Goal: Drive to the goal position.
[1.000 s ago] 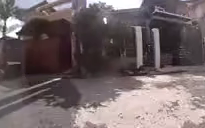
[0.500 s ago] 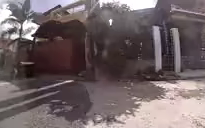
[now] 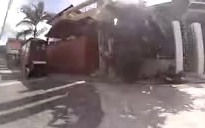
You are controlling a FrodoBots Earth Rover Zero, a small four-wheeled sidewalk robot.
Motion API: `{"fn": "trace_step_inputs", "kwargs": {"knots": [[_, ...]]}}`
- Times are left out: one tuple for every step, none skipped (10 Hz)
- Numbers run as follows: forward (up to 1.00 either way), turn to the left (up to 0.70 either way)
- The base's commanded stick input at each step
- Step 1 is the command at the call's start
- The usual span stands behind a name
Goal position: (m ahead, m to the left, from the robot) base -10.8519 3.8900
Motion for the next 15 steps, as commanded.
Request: {"fn": "trace_step_inputs", "kwargs": {"knots": [[0.7,0.27],[0.7,0.27],[0.7,0.27],[0.7,0.27],[0.7,0.27],[0.7,0.27],[0.7,0.27],[0.7,0.27],[0.7,0.27],[0.7,0.27],[0.7,0.27],[0.7,0.27],[0.7,0.27],[0.7,0.27],[0.7,0.27]]}}
